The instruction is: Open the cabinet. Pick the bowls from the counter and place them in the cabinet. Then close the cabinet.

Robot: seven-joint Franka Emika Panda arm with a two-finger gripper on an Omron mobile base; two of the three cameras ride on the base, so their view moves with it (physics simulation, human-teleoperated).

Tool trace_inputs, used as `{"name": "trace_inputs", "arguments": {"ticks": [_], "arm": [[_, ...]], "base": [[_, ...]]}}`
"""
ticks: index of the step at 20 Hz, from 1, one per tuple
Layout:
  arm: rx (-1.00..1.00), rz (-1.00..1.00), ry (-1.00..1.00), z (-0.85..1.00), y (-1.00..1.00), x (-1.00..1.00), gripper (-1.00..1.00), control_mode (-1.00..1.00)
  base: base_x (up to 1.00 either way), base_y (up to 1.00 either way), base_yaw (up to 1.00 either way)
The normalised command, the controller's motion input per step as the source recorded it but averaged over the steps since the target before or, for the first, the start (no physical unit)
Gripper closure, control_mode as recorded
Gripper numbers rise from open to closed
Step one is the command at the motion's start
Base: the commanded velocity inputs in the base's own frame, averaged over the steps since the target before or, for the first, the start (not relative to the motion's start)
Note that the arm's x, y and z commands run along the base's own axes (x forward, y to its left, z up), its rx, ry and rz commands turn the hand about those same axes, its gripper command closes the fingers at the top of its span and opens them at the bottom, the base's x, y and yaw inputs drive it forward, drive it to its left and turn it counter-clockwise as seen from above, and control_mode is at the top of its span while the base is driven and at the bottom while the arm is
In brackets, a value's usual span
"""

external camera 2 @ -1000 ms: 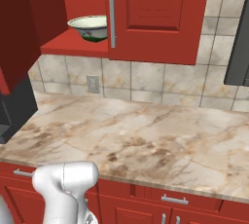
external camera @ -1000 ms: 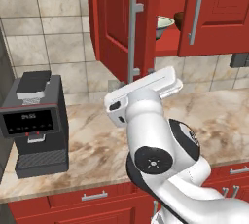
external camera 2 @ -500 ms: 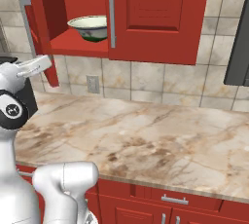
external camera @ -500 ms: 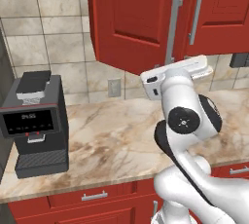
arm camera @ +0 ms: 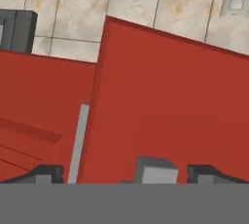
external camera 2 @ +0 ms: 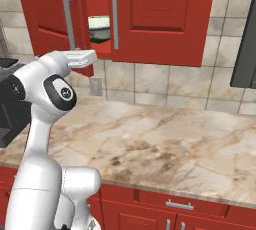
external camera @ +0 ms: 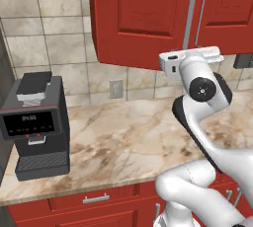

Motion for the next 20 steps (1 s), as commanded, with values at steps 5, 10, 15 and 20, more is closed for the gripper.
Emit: {"name": "trace_inputs", "arguments": {"ticks": [5, 10, 15, 20], "arm": [[0.17, 0.00, 0.00, 0.00, -0.33, 1.00, -1.00, -1.00], [0.17, 0.00, 0.00, 0.00, -0.32, 1.00, -1.00, -1.00], [0.11, 0.03, 0.01, -0.18, -0.16, 1.00, -1.00, -1.00], [0.09, 0.16, 0.00, -0.49, -0.08, 0.96, -1.00, -1.00]], "base": [[0.00, 0.00, 0.00], [0.00, 0.00, 0.00], [0.00, 0.00, 0.00], [0.00, 0.00, 0.00]]}}
